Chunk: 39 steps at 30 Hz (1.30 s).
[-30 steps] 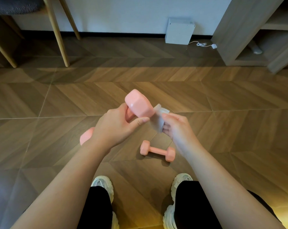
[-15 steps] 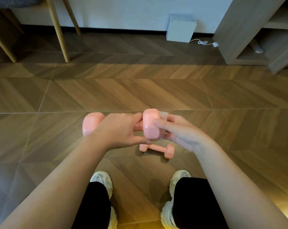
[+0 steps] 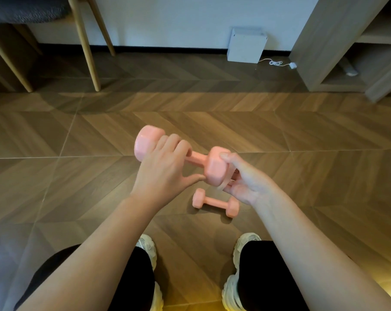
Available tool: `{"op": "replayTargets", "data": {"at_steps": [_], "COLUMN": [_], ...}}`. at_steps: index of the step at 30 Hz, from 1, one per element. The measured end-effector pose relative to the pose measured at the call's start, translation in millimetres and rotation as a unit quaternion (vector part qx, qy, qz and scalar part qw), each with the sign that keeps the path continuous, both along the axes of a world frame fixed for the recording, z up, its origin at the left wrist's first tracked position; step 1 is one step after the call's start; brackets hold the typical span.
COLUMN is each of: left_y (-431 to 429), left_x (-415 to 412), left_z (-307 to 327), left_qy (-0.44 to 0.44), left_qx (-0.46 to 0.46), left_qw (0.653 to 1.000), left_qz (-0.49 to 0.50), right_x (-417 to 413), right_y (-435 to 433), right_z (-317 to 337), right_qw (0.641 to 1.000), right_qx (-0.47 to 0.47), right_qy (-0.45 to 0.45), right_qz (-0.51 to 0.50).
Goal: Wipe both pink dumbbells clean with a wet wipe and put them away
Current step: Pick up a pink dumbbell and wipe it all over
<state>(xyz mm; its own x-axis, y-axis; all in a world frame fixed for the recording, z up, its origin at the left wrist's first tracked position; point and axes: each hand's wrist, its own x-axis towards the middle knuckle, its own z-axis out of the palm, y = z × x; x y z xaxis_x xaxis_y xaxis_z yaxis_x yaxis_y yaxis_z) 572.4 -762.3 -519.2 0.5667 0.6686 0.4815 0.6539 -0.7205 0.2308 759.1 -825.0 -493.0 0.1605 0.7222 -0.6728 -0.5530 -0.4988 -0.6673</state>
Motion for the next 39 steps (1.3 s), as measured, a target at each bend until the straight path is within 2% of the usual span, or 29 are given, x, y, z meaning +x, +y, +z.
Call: {"op": "replayTargets", "data": {"at_steps": [1, 2, 3, 4, 5, 7, 9, 11, 12, 13, 16, 19, 21, 24, 25, 27, 29, 32, 34, 36, 39], "left_y": [-3.5, -6.7, -8.9, -9.5, -7.5, -1.5, 3.8, 8.0, 9.2, 10.6, 17.3, 23.0, 26.2, 27.4, 27.7, 28.1, 28.8, 29.7, 29.6, 29.6, 29.4], "left_x": [0.4, 1.1, 3.4, 6.5, 9.3, 16.9, 26.5, 33.2, 33.4, 31.6, 22.0, 14.7, 12.5, 11.2, 11.1, 11.7, 12.9, 14.6, 16.2, 17.4, 17.7], "left_z": [4.1, 9.0, 13.3, 17.6, 21.1, 30.1, 38.9, 43.8, 45.6, 45.8, 45.1, 48.0, 47.8, 46.5, 45.7, 44.5, 44.0, 42.8, 42.7, 42.0, 40.5], "left_qy": [-0.043, -0.092, -0.137, -0.188, -0.259, -0.435, -0.579, -0.697, -0.733, -0.758, -0.789, -0.797, -0.792, -0.78, -0.777, -0.774, -0.771, -0.761, -0.756, -0.754, -0.755], "left_qx": [-0.034, -0.114, -0.226, -0.355, -0.478, -0.617, -0.637, -0.6, -0.576, -0.554, -0.524, -0.513, -0.511, -0.522, -0.528, -0.536, -0.541, -0.546, -0.553, -0.558, -0.561], "left_qw": [0.998, 0.987, 0.957, 0.901, 0.819, 0.642, 0.504, 0.381, 0.342, 0.317, 0.284, 0.287, 0.304, 0.314, 0.312, 0.305, 0.303, 0.315, 0.318, 0.316, 0.307], "left_qz": [0.025, 0.072, 0.124, 0.166, 0.181, 0.134, 0.075, 0.093, 0.116, 0.135, 0.15, 0.135, 0.138, 0.142, 0.144, 0.144, 0.146, 0.149, 0.147, 0.144, 0.142], "right_x": [1.9, 3.1, 3.4, 2.8, 1.5, -3.3, -11.3, -24.2, -30.7, -35.8, -45.0, -45.3, -45.0, -47.1, -46.8, -43.0, -39.0, -40.0, -40.4, -37.9, -34.0], "right_y": [0.4, 0.8, 0.9, 0.4, -0.4, -2.7, -3.9, -4.6, -4.5, -3.7, -0.5, 1.3, -0.8, -2.8, -1.7, 0.9, 1.7, -2.2, -2.9, -4.3, -5.4], "right_z": [2.2, 5.1, 8.5, 12.4, 14.7, 16.5, 15.0, 12.1, 10.1, 7.6, 10.6, 13.3, 10.6, 3.1, 0.7, -1.0, -0.3, 6.7, 12.6, 12.6, 3.4], "right_qw": [1.0, 1.0, 0.999, 0.999, 0.998, 0.997, 0.996, 0.994, 0.991, 0.986, 0.965, 0.921, 0.872, 0.761, 0.74, 0.738, 0.758, 0.84, 0.87, 0.85, 0.752], "right_qx": [0.012, 0.022, 0.034, 0.044, 0.056, 0.069, 0.082, 0.096, 0.107, 0.125, 0.156, 0.221, 0.28, 0.4, 0.417, 0.414, 0.391, 0.377, 0.365, 0.368, 0.374], "right_qy": [-0.003, -0.009, -0.014, -0.012, -0.005, 0.009, 0.011, 0.0, -0.02, -0.044, -0.143, -0.28, -0.369, -0.487, -0.503, -0.502, -0.478, -0.341, -0.288, -0.336, -0.474], "right_qz": [-0.009, -0.015, -0.018, -0.022, -0.027, -0.015, 0.021, 0.058, 0.079, 0.101, 0.154, 0.155, 0.155, 0.154, 0.158, 0.179, 0.21, 0.192, 0.161, 0.17, 0.266]}}
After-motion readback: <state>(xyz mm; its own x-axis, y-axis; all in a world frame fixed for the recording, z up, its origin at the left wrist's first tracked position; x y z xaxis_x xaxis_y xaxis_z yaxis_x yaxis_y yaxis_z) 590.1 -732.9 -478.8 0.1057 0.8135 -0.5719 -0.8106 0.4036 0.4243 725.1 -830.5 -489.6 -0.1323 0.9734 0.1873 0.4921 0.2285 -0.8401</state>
